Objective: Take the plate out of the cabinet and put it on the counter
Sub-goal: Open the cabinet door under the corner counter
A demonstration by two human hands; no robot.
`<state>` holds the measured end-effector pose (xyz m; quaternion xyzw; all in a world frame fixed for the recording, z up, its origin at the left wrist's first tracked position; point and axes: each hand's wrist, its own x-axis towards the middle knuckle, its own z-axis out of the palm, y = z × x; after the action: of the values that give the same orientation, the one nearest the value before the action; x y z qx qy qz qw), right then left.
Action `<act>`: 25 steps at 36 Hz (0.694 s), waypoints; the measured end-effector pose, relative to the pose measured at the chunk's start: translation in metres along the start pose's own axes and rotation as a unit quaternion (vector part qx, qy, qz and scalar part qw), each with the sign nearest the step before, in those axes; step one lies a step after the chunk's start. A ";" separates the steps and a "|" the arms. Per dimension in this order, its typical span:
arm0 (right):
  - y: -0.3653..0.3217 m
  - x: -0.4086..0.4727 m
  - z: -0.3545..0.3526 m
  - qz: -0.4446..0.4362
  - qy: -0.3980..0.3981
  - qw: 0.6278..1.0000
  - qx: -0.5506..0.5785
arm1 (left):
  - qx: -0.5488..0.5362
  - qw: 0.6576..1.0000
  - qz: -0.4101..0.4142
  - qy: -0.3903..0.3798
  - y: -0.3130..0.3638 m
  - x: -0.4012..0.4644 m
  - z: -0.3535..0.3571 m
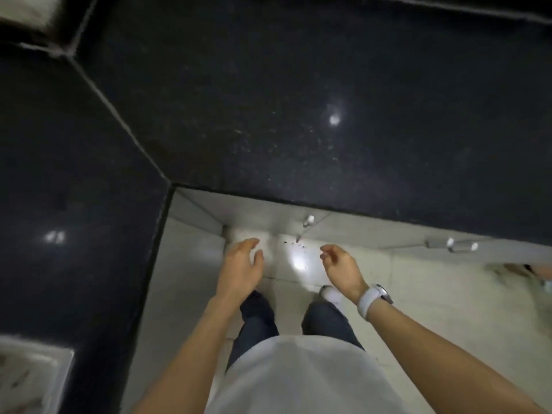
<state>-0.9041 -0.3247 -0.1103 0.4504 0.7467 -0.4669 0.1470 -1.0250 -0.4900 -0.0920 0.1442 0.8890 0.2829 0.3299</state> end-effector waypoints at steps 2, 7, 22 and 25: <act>0.007 0.008 0.008 0.066 0.030 0.993 0.090 | 0.003 0.999 0.014 -0.044 -0.001 0.021 0.007; 0.027 0.038 0.015 0.158 0.109 0.942 0.274 | 0.005 0.993 0.029 -0.114 0.009 0.064 0.045; 0.065 0.103 0.016 0.077 0.198 0.912 0.352 | -0.147 0.983 0.046 -0.099 0.027 0.094 0.161; 0.071 0.097 0.014 0.066 0.170 0.928 0.325 | -0.153 0.984 0.037 -0.080 0.026 0.090 0.167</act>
<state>-0.9025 -0.2730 -0.2194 0.5943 0.5362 -0.5899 -0.1064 -0.9782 -0.3612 -0.2256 0.1471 0.8000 0.4156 0.4070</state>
